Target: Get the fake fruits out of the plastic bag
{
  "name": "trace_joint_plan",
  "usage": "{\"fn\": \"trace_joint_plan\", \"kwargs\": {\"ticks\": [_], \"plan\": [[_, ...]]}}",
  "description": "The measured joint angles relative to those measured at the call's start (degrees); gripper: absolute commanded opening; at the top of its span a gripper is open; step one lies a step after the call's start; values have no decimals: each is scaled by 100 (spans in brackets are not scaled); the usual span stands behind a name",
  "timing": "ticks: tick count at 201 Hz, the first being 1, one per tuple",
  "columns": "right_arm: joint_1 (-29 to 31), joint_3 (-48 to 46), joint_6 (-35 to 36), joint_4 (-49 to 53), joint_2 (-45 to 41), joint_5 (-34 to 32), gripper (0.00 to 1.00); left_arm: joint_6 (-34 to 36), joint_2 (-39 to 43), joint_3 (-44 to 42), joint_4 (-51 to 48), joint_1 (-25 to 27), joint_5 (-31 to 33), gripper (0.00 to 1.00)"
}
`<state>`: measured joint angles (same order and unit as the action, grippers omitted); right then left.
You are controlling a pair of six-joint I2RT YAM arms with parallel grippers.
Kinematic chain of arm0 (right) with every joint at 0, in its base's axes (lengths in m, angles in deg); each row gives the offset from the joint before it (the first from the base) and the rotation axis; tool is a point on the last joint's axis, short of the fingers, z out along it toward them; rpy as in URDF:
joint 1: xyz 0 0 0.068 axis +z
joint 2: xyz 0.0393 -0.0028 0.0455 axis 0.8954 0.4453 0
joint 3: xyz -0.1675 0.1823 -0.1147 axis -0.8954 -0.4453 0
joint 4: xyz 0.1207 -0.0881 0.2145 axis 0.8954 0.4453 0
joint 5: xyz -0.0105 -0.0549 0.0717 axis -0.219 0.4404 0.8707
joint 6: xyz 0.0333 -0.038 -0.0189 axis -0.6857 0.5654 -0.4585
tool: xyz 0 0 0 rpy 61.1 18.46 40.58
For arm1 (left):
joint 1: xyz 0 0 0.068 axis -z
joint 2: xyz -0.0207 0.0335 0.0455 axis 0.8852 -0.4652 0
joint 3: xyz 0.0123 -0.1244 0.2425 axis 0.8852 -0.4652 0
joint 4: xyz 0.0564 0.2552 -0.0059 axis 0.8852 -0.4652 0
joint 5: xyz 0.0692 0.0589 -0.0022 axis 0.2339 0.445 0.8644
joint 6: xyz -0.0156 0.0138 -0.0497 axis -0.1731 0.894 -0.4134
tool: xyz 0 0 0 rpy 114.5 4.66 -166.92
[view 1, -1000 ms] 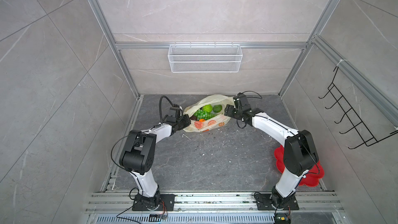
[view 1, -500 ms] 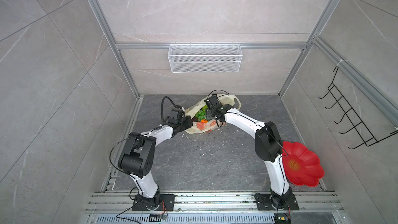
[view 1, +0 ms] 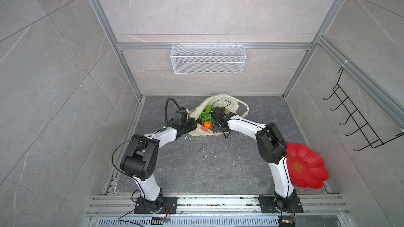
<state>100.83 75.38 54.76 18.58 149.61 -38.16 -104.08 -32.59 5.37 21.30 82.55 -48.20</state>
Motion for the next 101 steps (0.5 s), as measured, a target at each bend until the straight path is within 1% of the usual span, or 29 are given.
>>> {"fn": "trace_joint_plan", "kwargs": {"ticks": [13,31,45,57,72,79,101], "plan": [[0,-216,-17,-68,-151,33,71,-13,0,2,-57,0,15,11],[11,-592,-48,-229,-404,44,71,11,28,63,-393,11,229,28],[11,-922,-87,-339,-638,48,71,85,129,162,-837,81,586,43],[11,-1132,-109,-413,-811,46,71,240,343,254,-1296,188,1016,52],[11,-1281,-125,-501,-953,46,71,442,675,369,-1759,426,1558,59],[11,-1300,-127,-531,-990,44,71,599,890,450,-1971,623,1851,61],[11,-1303,-127,-669,-1003,44,71,1082,1298,765,-2306,1139,2540,65]]}}
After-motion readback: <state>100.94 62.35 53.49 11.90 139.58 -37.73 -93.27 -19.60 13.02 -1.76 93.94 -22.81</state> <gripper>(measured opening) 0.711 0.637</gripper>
